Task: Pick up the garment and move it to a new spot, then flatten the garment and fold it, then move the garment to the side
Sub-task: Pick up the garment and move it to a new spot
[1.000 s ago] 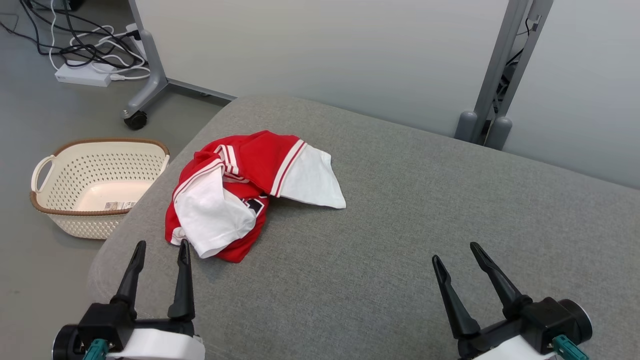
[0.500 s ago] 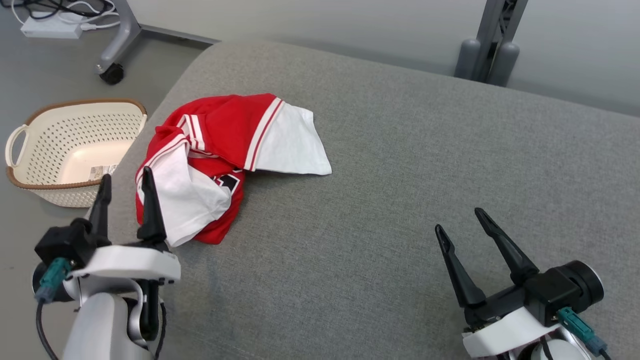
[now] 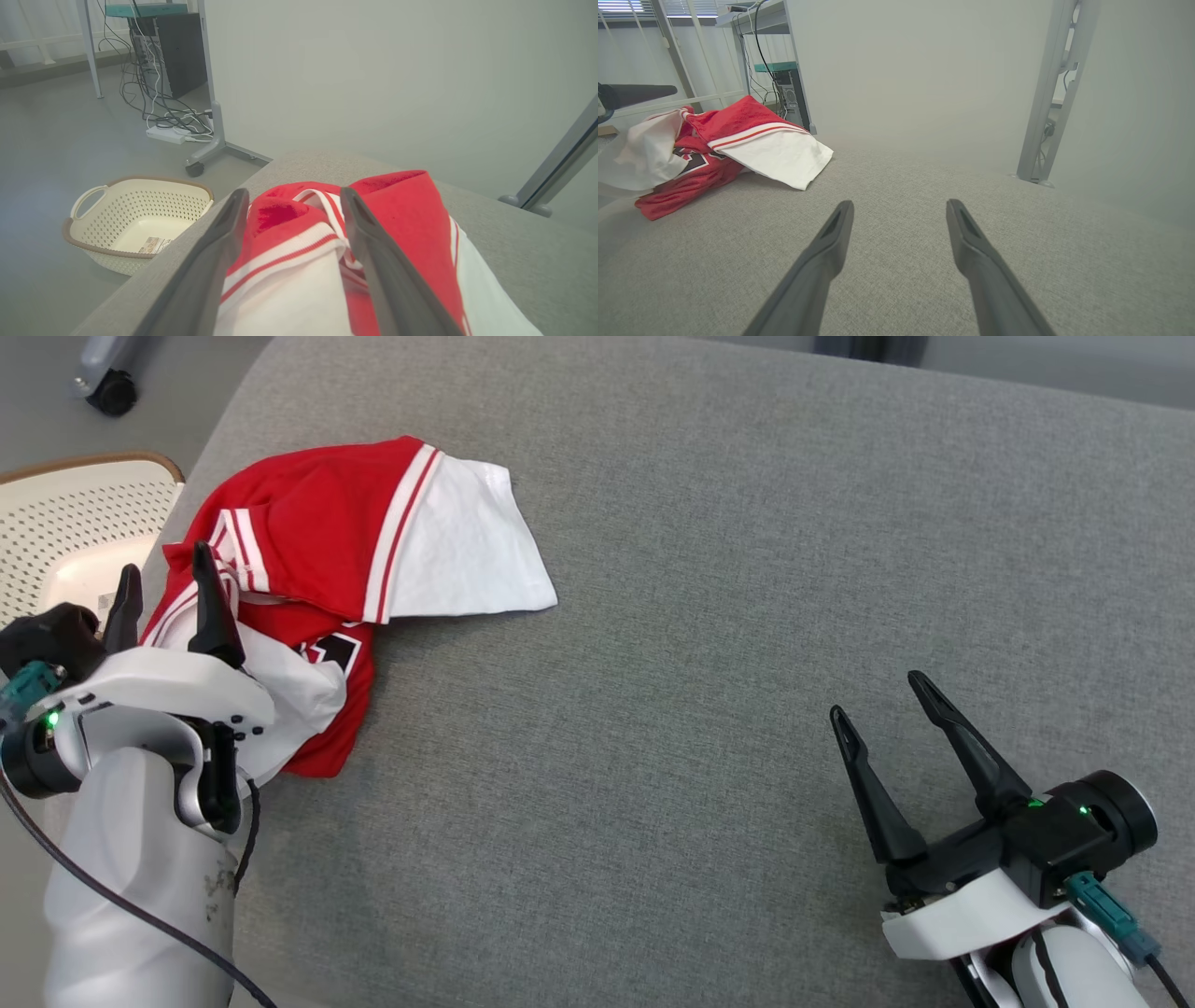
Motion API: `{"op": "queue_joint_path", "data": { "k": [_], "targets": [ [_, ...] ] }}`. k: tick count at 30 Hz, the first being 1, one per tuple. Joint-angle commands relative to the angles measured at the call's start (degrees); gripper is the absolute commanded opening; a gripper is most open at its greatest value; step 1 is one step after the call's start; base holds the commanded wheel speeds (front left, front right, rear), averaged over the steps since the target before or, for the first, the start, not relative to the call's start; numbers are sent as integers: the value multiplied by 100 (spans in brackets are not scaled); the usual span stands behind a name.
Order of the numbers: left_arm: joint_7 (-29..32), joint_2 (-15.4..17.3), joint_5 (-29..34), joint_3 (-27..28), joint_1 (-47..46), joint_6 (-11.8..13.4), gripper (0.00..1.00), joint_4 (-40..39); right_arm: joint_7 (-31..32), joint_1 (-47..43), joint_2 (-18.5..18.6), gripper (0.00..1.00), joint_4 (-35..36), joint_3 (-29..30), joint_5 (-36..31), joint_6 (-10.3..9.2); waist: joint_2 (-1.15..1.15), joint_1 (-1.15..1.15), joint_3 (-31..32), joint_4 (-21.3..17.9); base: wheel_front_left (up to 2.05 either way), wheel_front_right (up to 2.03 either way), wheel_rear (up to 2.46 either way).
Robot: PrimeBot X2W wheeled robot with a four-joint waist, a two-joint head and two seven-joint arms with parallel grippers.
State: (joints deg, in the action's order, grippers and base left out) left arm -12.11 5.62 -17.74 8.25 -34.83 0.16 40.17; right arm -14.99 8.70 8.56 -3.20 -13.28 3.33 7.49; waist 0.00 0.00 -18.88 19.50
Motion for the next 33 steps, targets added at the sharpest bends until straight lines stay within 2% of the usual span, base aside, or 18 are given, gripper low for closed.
{"op": "queue_joint_path", "data": {
  "k": [1,5,15,16,17,18,21,25,33],
  "targets": [
    [78,65,-61,39,-175,34,100,146,-36,63,31,100,32,9,13,1,0,0,-157,-115,0,0,0],
    [378,166,-79,4,-437,67,100,510,-36,131,38,100,29,-20,29,1,0,0,-264,-205,0,0,0],
    [760,393,161,-141,-534,485,100,1039,-36,186,31,100,-2,-121,120,1,0,0,-236,-381,0,0,0],
    [764,407,174,-151,-517,508,96,1061,-36,189,22,100,1,-121,122,1,0,0,-221,-397,0,0,0],
    [752,420,167,-154,-503,508,23,1078,-36,186,14,100,0,-123,126,1,0,0,-203,-411,0,0,0],
    [715,428,167,-158,-479,514,0,1082,-36,180,3,100,-4,-130,128,1,0,0,-185,-425,0,0,0],
    [447,428,107,-123,-394,472,0,977,-36,154,-24,100,-24,-138,145,1,0,0,-104,-460,0,0,0],
    [-67,427,68,-19,-268,558,0,610,-36,96,-81,100,-46,-161,173,1,0,0,85,-503,0,0,0],
    [-192,293,-219,82,137,228,0,-698,-36,-90,-232,100,-119,-188,256,1,0,0,718,-639,0,0,0]
  ]
}}
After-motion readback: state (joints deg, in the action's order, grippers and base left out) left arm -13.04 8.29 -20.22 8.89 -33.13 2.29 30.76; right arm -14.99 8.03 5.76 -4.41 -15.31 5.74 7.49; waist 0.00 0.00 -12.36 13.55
